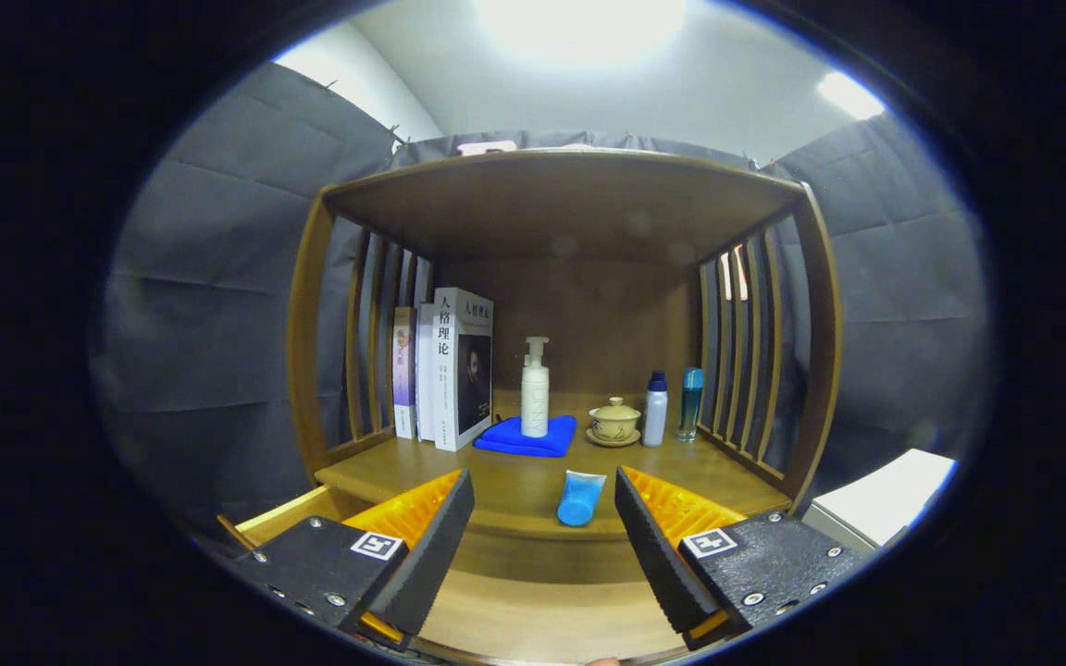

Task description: Pull open the drawer, take out the items inside it, and place them on the countertop above the cabinet.

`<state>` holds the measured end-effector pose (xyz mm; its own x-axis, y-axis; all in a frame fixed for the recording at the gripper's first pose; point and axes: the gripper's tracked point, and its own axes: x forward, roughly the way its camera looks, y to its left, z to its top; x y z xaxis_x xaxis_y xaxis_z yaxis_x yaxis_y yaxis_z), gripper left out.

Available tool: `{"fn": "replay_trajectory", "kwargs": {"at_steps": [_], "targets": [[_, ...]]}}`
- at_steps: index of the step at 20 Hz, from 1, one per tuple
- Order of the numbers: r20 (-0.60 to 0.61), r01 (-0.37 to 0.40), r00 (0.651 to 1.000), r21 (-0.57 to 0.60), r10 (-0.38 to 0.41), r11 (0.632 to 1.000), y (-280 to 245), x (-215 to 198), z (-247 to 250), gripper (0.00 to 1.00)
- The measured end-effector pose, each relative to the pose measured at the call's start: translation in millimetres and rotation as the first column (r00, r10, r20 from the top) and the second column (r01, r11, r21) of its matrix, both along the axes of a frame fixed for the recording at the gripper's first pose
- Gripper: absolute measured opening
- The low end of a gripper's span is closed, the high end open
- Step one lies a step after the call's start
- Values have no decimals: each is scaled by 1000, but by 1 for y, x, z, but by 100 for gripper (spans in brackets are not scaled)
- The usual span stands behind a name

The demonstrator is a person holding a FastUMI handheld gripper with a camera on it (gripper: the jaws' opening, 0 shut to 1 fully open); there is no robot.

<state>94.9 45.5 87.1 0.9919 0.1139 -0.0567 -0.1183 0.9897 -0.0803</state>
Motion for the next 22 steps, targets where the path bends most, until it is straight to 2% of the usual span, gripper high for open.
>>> {"fn": "replay_trajectory", "kwargs": {"at_steps": [11,19,22], "targets": [[54,-31,998,2,31,1000,4,-73,-16,94],[14,-32,999,50,32,998,4,-112,-56,94],[-3,-53,999,20,54,998,5,-122,-73,94]]}}
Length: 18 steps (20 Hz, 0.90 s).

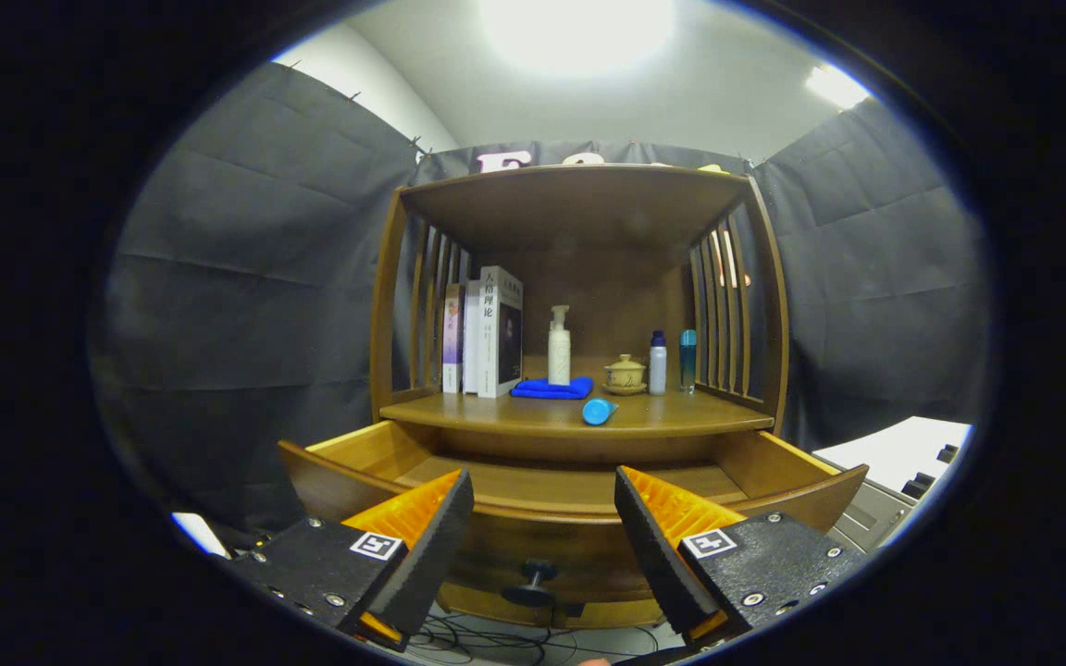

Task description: Pull open the drawer, take out the items inside it, and place them on the countertop above the cabinet.

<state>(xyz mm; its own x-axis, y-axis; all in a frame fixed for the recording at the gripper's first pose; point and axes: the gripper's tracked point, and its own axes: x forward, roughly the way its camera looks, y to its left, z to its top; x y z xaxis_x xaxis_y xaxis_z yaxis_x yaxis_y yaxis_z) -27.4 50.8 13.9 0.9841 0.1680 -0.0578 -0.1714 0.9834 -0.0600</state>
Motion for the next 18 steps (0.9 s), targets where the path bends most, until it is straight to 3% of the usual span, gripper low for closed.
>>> {"fn": "replay_trajectory", "kwargs": {"at_steps": [10,18], "targets": [[-72,-4,997,-32,2,999,-4,-22,-47,94],[-167,7,986,-33,-12,999,-3,-15,-93,94]]}}
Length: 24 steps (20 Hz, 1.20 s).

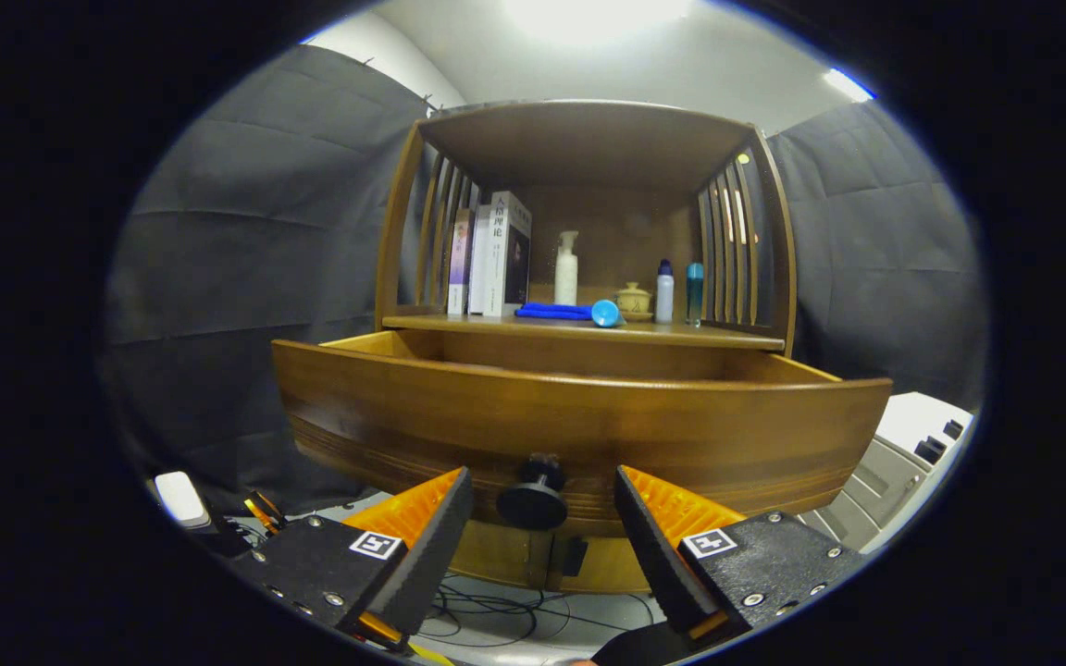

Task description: Pull open the drawer, take out the items inside it, and place them on the countertop above the cabinet.

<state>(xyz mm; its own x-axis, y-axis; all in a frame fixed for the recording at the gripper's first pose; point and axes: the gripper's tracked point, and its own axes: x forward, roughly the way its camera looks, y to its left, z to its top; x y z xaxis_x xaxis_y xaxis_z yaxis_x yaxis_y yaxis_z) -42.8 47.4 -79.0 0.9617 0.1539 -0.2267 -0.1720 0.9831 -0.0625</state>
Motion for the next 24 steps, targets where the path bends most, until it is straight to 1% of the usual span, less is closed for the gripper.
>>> {"fn": "replay_trajectory", "kwargs": {"at_steps": [6,8,13,17,19,24], "targets": [[-49,32,998,23,-30,999,-1,15,-14,94],[-47,59,997,45,-57,997,-1,17,-13,94],[-20,92,996,29,-92,995,-2,19,-12,93],[-26,144,989,36,-143,989,-9,31,-13,94],[-34,151,988,59,-149,987,-5,36,-12,95],[-27,152,988,59,-150,987,-6,50,-11,95]]}}
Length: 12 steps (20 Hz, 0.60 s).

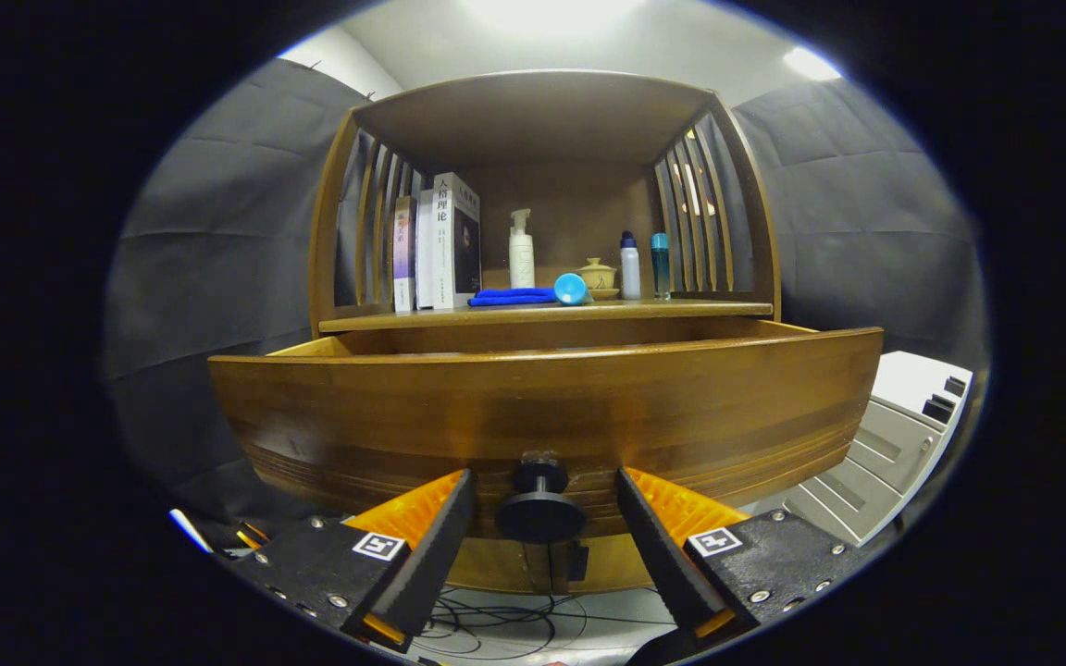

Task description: Pull open the drawer, take out the items inside it, and place them on the countertop above the cabinet.

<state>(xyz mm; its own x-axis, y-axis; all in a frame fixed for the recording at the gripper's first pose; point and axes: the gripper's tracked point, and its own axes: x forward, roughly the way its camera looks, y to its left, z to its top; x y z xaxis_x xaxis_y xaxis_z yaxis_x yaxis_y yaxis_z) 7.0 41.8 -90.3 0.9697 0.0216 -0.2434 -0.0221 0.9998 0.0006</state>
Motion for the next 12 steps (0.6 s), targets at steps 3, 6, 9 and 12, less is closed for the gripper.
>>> {"fn": "replay_trajectory", "kwargs": {"at_steps": [3,6,9,12], "targets": [[10,3,1000,1,-3,1000,0,14,3,95],[-5,6,1000,4,-6,1000,1,23,0,95],[-5,6,1000,-1,-6,1000,1,38,0,95],[4,7,1000,1,-7,1000,1,50,-1,95]]}}
